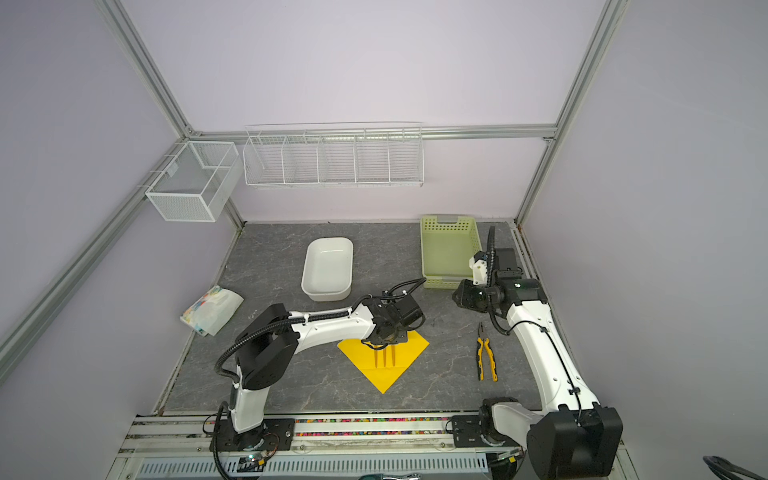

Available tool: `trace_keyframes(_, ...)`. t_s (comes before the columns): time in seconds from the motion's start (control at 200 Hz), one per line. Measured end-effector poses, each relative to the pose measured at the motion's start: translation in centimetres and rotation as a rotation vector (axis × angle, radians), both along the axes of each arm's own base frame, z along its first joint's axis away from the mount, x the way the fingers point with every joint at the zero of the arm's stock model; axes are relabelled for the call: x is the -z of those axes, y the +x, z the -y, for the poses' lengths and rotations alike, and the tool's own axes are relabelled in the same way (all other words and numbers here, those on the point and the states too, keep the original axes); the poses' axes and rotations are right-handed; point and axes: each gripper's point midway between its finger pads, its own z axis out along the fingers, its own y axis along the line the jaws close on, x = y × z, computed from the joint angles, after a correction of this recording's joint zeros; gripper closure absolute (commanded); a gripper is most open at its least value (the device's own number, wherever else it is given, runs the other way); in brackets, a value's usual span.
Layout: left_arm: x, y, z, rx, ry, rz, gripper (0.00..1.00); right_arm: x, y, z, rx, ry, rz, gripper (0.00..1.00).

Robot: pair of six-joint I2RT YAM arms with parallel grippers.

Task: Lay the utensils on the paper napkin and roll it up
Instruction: 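Lower the knife with the left gripper onto the napkin next to the fork, then open the left gripper and lift it off the knife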

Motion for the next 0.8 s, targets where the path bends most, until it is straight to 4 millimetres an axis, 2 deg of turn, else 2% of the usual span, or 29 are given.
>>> trace_keyframes(0.8,1.1,-0.1,-0.2,0.0,0.031,-0.015,0.89,-0.3,-0.1,0.1,0.002,-0.003,0.011,0.63)
